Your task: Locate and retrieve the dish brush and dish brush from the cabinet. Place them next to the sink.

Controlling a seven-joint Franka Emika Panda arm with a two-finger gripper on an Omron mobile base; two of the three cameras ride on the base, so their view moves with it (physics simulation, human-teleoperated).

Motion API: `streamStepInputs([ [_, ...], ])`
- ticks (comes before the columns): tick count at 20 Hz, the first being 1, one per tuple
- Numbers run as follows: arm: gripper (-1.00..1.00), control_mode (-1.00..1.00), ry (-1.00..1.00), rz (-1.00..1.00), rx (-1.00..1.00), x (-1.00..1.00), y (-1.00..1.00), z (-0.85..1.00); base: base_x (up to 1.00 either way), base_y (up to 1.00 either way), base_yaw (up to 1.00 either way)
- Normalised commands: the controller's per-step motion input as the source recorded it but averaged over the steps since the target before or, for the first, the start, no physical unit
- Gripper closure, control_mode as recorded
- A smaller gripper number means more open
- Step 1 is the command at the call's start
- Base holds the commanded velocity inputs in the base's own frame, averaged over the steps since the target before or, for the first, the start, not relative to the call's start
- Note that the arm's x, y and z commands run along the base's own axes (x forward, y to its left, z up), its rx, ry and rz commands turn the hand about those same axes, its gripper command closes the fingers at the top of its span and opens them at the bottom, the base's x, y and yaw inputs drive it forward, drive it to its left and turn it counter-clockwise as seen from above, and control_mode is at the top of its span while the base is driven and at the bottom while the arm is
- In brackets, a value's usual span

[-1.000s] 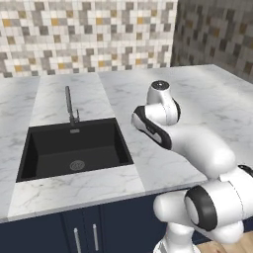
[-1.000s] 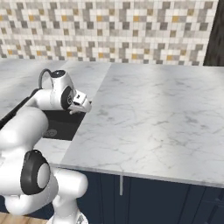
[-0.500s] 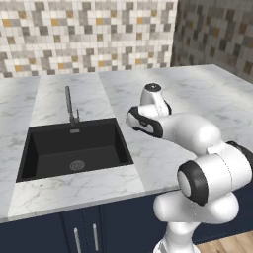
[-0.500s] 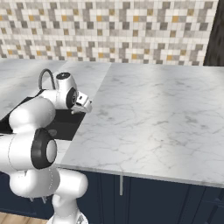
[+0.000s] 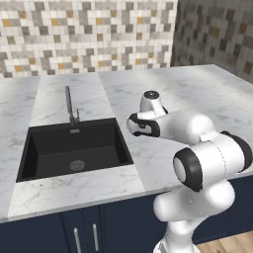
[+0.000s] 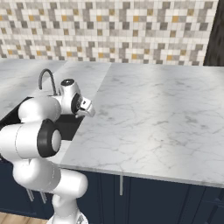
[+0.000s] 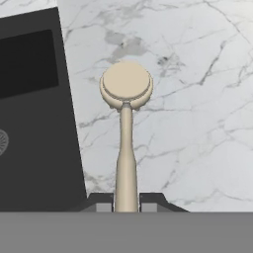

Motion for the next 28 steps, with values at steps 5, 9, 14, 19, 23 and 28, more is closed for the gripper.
streamStepInputs([
  [5, 1.0, -1.0, -0.07, -0.04, -0.02, 0.21, 0.0, -0.46, 0.0, 0.0, 0.0],
  [9, 1.0, -1.0, -0.02, -0.04, -0.01, 0.22, 0.0, -0.42, 0.0, 0.0, 0.0],
  [14, 1.0, -1.0, 0.05, -0.04, 0.0, 0.22, -0.01, -0.34, 0.0, 0.0, 0.0],
  [19, 1.0, -1.0, 0.04, 0.0, 0.01, 0.14, 0.0, -0.16, 0.0, 0.0, 0.0],
  [23, 1.0, -1.0, 0.07, 0.0, 0.03, 0.14, 0.0, -0.2, 0.0, 0.0, 0.0],
  [28, 1.0, -1.0, 0.05, 0.0, 0.03, 0.17, 0.0, -0.22, 0.0, 0.0, 0.0],
])
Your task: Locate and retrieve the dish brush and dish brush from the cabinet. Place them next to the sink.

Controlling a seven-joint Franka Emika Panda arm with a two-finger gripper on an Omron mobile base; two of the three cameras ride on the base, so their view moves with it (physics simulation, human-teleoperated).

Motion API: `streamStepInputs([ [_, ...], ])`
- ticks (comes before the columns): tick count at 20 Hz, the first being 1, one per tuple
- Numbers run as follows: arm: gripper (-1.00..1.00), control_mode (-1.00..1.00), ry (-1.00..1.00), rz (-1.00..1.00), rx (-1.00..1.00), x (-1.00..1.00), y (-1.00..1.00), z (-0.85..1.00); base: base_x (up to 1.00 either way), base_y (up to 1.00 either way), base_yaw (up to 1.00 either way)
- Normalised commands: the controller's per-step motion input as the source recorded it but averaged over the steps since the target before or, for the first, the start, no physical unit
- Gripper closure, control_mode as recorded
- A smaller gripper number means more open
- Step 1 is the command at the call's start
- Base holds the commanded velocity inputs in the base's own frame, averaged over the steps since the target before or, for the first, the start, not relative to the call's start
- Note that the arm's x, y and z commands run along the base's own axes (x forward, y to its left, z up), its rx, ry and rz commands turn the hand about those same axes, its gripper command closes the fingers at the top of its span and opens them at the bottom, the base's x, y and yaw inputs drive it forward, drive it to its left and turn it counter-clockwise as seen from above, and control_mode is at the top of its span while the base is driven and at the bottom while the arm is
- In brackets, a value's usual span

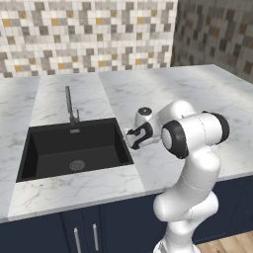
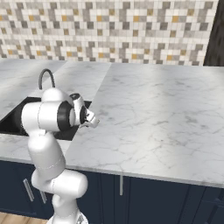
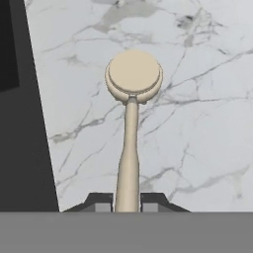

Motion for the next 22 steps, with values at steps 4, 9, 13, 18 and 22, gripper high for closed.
streamStepInputs([
  [4, 1.0, -1.0, 0.02, 0.0, 0.02, 0.12, 0.0, -0.22, 0.0, 0.0, 0.0],
  [9, -1.0, -1.0, 0.0, 0.0, 0.02, 0.13, 0.0, -0.22, 0.0, 0.0, 0.0],
  [13, -1.0, -1.0, 0.0, 0.0, 0.0, 0.07, 0.0, -0.11, 0.0, 0.0, 0.0],
  [18, -1.0, -1.0, 0.02, 0.0, 0.0, 0.01, 0.0, 0.15, 0.0, 0.0, 0.0],
  [22, -1.0, -1.0, 0.11, 0.0, 0.0, -0.15, 0.0, 0.65, 0.0, 0.0, 0.0],
])
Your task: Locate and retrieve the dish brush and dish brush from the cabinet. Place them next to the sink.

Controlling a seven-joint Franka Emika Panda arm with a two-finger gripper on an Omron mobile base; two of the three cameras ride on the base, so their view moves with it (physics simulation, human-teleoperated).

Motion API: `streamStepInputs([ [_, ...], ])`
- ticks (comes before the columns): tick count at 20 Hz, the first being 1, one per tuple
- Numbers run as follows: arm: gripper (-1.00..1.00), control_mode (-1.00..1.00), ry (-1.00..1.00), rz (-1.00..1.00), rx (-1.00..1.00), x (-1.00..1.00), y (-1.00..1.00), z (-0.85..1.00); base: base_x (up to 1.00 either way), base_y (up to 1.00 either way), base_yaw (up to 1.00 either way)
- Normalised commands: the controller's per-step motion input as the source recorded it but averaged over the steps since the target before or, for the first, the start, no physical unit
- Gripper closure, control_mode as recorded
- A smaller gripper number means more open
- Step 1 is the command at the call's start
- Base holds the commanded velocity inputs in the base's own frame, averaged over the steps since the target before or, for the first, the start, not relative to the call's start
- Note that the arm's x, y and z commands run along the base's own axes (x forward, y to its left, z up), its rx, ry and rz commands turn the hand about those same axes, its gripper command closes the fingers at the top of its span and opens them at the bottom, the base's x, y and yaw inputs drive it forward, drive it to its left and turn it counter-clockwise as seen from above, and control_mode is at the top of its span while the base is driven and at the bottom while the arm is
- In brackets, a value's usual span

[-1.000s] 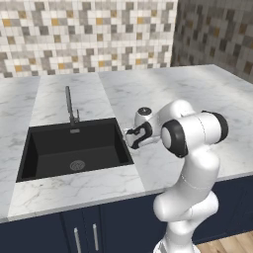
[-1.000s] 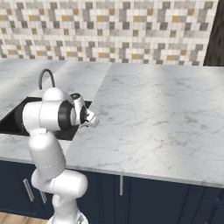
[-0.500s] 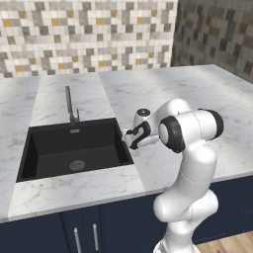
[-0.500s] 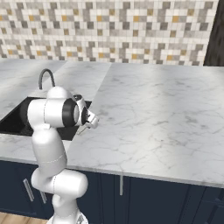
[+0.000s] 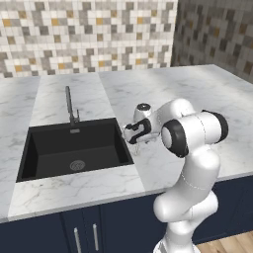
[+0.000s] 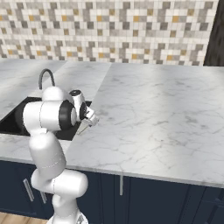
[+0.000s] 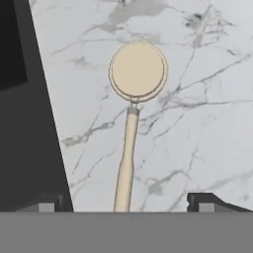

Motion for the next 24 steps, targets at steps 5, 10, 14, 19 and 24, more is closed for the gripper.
streamStepInputs([
  [5, -1.0, -1.0, 0.16, 0.0, -0.01, -0.38, -0.05, 0.72, 0.0, 0.0, 0.0],
  [10, -1.0, -1.0, 0.05, 0.06, -0.04, -0.55, -0.09, 0.45, 0.0, 0.0, 0.0],
  [14, -1.0, -1.0, 0.0, 0.19, -0.06, -0.73, -0.06, 0.38, 0.0, 0.0, 0.0],
  [19, -1.0, -1.0, -0.1, 0.0, 0.07, -0.82, -0.06, 0.24, 0.0, 0.0, 0.0],
  [24, -1.0, -1.0, -0.11, 0.0, 0.05, -0.76, -0.04, 0.58, 0.0, 0.0, 0.0],
])
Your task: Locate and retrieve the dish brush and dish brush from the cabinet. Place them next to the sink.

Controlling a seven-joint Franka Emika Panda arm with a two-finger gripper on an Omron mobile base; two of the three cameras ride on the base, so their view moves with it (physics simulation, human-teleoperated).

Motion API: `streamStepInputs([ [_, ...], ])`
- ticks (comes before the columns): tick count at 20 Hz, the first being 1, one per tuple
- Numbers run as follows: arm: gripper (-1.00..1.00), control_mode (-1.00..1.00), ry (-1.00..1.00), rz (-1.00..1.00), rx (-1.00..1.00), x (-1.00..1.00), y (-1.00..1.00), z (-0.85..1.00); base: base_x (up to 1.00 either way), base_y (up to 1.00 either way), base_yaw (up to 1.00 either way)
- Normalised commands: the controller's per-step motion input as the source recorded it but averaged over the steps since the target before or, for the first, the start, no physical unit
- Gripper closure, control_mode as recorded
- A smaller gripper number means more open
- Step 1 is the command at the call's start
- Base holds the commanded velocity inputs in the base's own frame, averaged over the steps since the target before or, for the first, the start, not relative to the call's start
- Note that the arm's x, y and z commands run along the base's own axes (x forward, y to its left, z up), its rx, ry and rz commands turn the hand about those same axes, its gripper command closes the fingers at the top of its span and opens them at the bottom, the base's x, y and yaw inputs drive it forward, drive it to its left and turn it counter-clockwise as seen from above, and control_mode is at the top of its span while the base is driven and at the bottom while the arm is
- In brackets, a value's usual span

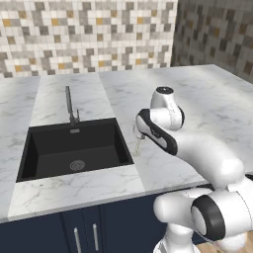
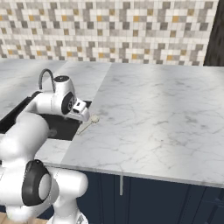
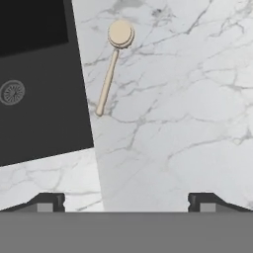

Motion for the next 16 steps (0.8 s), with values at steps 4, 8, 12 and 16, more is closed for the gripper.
streamStepInputs([
  [4, -1.0, -1.0, -0.03, 0.01, -0.04, -0.63, 0.0, 0.81, 0.0, 0.0, 0.0],
  [8, -1.0, -1.0, 0.0, 0.01, 0.0, -0.7, -0.02, 0.62, 0.0, 0.0, 0.0],
  [12, -1.0, -1.0, -0.02, 0.0, 0.0, -0.79, -0.07, 0.43, 0.0, 0.0, 0.0],
  [16, -1.0, -1.0, -0.07, 0.0, 0.0, -0.84, -0.02, 0.1, 0.0, 0.0, 0.0],
])
